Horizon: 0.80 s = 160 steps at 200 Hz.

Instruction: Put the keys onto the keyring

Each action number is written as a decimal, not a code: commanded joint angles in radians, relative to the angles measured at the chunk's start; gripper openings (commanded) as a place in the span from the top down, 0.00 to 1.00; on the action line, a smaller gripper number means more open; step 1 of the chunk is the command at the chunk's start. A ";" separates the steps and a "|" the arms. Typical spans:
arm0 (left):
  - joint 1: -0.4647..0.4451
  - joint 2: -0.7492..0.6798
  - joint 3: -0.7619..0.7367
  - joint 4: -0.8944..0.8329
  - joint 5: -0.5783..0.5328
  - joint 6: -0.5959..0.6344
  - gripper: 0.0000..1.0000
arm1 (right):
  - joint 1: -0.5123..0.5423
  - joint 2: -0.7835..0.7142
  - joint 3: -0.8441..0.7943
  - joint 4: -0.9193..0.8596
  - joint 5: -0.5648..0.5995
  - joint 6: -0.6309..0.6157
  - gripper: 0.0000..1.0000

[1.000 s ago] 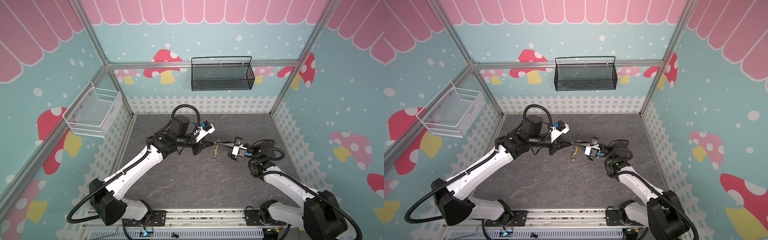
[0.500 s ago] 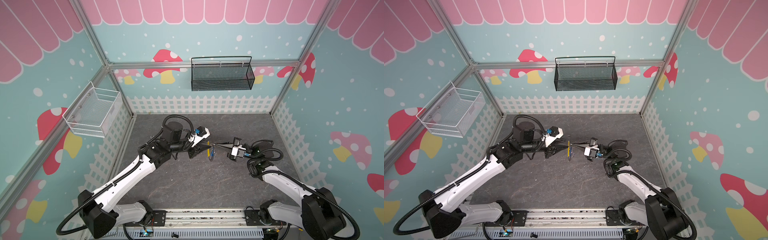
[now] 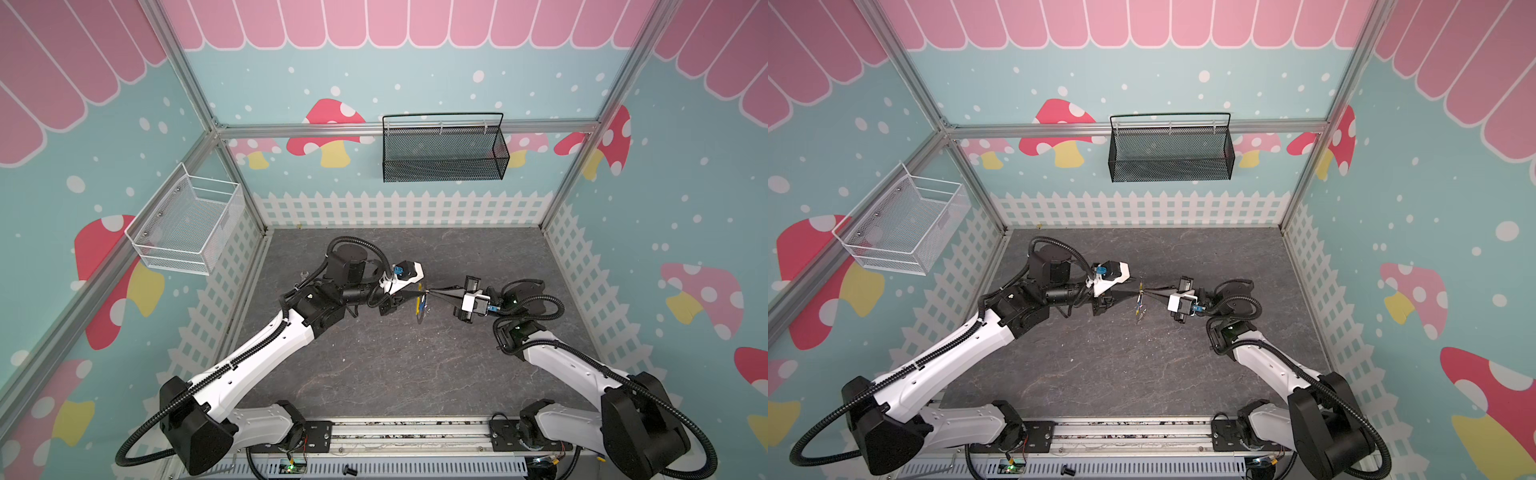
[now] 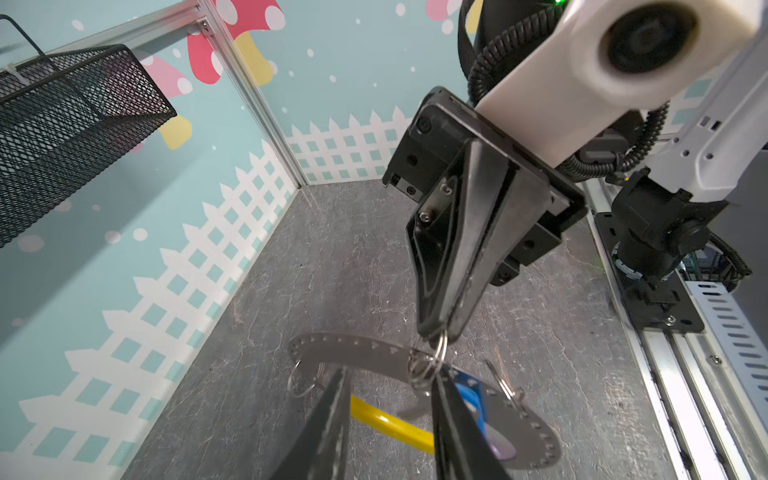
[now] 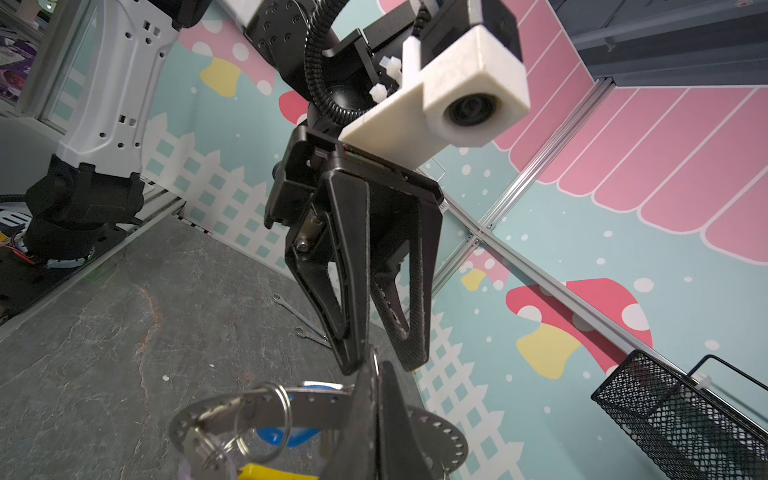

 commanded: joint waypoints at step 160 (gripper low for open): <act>-0.025 0.119 0.303 -0.424 0.020 0.161 1.00 | 0.000 -0.009 0.023 -0.101 0.039 -0.031 0.79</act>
